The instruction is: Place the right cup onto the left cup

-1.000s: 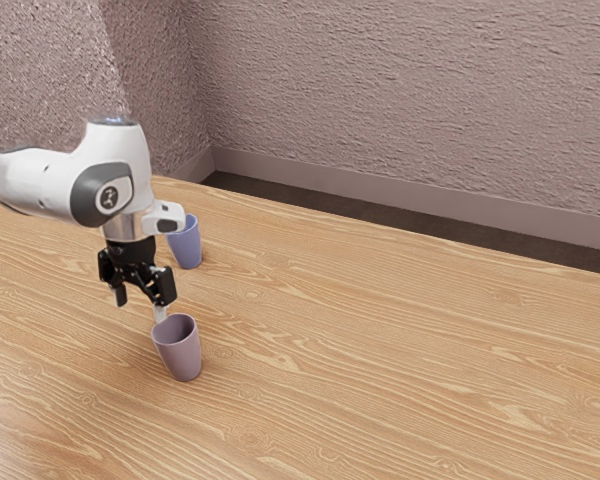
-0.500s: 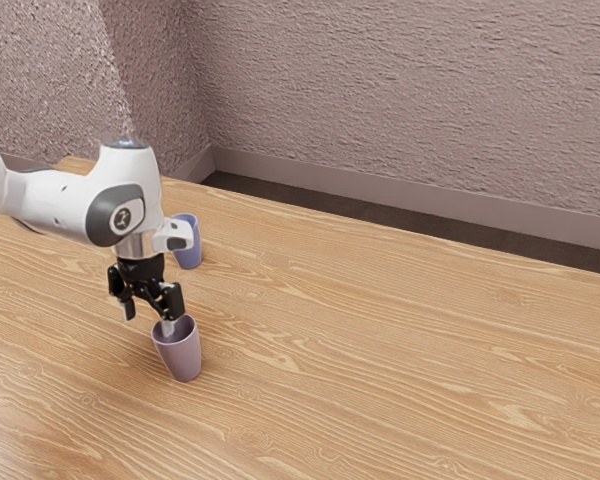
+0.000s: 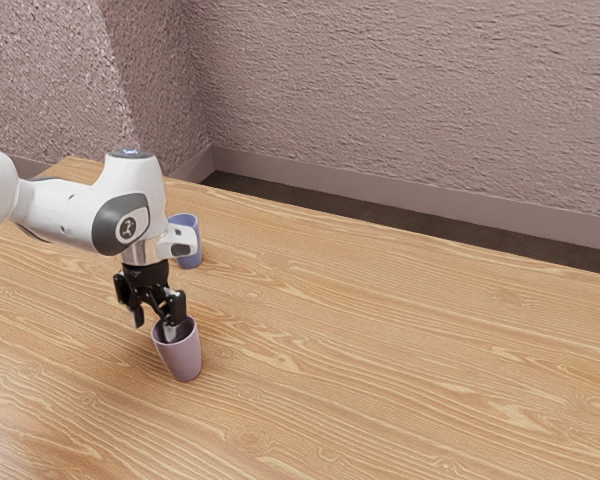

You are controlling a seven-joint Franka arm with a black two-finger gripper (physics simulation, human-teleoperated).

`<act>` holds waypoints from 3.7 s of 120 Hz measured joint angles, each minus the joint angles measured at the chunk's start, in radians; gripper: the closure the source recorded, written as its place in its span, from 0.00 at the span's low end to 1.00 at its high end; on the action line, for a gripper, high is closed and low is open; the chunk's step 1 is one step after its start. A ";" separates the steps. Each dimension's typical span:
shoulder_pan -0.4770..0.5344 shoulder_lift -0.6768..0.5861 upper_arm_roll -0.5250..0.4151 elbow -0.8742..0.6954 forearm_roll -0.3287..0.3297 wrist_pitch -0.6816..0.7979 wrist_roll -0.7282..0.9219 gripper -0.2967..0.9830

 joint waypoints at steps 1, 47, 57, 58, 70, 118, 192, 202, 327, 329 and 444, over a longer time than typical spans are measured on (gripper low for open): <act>0.000 0.000 0.000 0.000 0.000 0.000 0.000 0.42; -0.017 -0.001 -0.003 0.001 0.000 0.013 -0.004 0.80; -0.018 -0.002 -0.004 0.002 0.001 0.015 -0.005 0.81; -0.018 -0.003 -0.004 0.002 0.001 0.015 -0.005 0.81; -0.019 -0.008 -0.004 0.002 0.001 0.015 -0.007 0.83; -0.015 -0.063 0.013 0.221 0.020 -0.089 0.002 0.84; 0.197 0.369 0.019 1.023 -0.047 -0.537 0.174 0.84; 0.230 0.417 0.015 1.088 -0.062 -0.546 0.205 0.84; 0.265 0.647 -0.005 1.280 -0.138 -0.338 0.384 0.84; 0.265 0.648 -0.005 1.280 -0.139 -0.337 0.385 0.84; 0.279 0.672 0.002 1.260 -0.233 -0.333 0.415 0.66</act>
